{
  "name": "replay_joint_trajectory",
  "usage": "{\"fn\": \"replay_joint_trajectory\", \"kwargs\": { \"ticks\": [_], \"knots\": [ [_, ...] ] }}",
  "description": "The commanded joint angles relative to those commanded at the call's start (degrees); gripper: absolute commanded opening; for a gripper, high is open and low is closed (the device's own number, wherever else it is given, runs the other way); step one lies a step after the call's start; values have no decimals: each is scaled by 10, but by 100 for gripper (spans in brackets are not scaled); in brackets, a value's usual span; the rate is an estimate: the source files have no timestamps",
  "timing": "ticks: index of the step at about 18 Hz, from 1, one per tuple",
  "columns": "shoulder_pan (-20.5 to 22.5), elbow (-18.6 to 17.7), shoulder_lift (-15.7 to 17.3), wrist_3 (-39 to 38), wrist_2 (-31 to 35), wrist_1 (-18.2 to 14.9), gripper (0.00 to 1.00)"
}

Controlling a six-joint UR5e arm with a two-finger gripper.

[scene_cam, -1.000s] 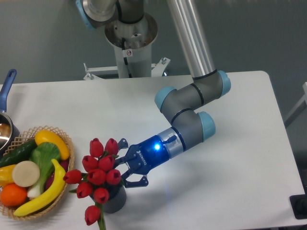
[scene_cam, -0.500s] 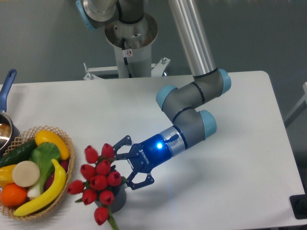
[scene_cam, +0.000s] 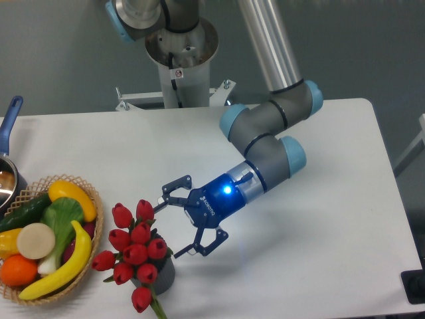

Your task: Insert the flowers into the vase

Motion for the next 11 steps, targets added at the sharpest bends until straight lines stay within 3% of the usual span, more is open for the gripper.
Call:
{"fn": "replay_joint_trajectory", "kwargs": {
  "ticks": [5, 11],
  "knots": [
    [29, -20, 47, -3, 59, -1, 100],
    [59, -26, 134, -2, 321, -2, 100]
  ]
}}
